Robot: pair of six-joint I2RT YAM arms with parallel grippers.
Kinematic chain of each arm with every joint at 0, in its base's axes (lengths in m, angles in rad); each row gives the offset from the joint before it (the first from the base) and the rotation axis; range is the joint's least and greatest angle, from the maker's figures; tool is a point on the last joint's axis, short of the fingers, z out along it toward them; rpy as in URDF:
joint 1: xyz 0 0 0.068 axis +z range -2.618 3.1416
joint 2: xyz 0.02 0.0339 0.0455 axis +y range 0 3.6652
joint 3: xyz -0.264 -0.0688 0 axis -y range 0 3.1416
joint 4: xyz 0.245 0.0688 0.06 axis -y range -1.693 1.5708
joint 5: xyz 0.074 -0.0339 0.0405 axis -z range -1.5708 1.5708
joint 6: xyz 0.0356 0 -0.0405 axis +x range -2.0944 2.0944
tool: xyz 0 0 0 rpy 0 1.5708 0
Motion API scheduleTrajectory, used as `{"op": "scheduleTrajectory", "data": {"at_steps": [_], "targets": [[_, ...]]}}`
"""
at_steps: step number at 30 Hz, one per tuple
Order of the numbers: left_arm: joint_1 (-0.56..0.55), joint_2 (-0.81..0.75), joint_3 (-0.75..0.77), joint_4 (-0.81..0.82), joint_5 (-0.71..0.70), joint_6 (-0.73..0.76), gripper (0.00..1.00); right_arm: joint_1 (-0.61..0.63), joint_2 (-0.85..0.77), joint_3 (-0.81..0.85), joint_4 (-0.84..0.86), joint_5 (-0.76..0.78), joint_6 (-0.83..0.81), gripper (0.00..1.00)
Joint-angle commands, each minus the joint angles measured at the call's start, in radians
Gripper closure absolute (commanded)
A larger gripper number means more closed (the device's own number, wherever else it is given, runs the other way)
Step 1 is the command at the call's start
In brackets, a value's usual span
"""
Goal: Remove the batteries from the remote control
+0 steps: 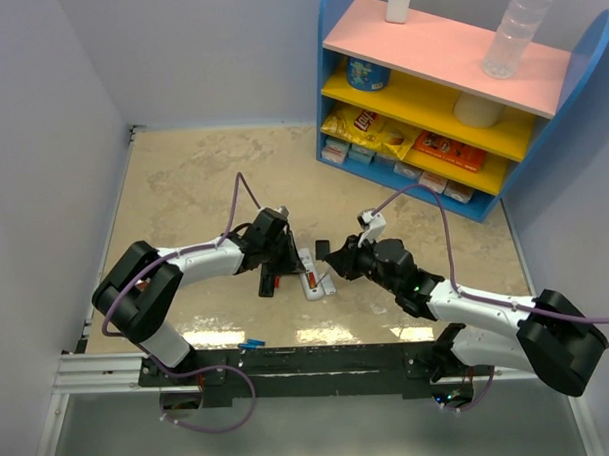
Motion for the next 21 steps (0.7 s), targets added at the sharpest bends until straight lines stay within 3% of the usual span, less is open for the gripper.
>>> {"op": "scheduleTrajectory", "data": {"at_steps": [1, 13, 21], "targets": [[-0.009, 0.016, -0.027, -0.011, 0.003, 0.002, 0.73, 0.001, 0.009, 0.001, 0.001, 0.057, -0.002, 1.0], [-0.01, 0.023, -0.008, -0.022, 0.003, 0.003, 0.73, -0.005, -0.033, 0.071, -0.103, 0.075, -0.048, 1.0], [-0.01, 0.024, -0.011, -0.022, 0.001, 0.003, 0.73, -0.007, 0.007, 0.082, -0.081, 0.074, -0.052, 1.0]]}}
